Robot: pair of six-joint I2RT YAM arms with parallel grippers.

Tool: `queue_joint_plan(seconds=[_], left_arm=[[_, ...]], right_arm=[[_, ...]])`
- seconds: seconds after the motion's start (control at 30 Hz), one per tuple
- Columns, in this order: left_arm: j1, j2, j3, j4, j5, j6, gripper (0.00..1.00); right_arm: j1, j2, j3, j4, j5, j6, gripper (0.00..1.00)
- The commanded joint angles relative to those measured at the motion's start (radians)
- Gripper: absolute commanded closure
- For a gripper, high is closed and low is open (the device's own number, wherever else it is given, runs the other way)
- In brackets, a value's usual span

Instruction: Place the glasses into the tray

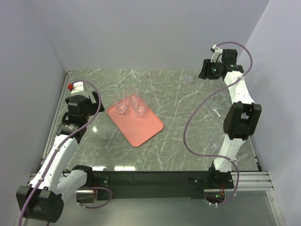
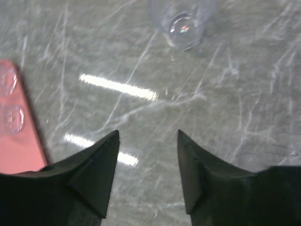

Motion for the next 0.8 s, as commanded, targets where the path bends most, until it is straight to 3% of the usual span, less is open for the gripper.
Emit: queue_joint_plan(seconds=[0.0,0.13,0.27,0.77], left_arm=[[0.006,0.001,0.007,0.029,-0.017,0.013,0.01],[0.009,0.015,0.012,0.026,-0.017,0.015,0.01],[0.014,0.026,0.012,0.029,-0.019,0.017,0.01],[0.026,0.050,0.015,0.029,-0.016,0.017,0.01]], right_arm=[[0.011,0.104,0.203,-0.079,0.122,0.115,0.45],[0.023,0.242,0.342,-0.080,0.206,0.188,0.47],[0.038,0.299,0.375,-0.017,0.264,0.274,0.47],[0.074,0.499,0.556,0.106,0.313,0.457,0.52]])
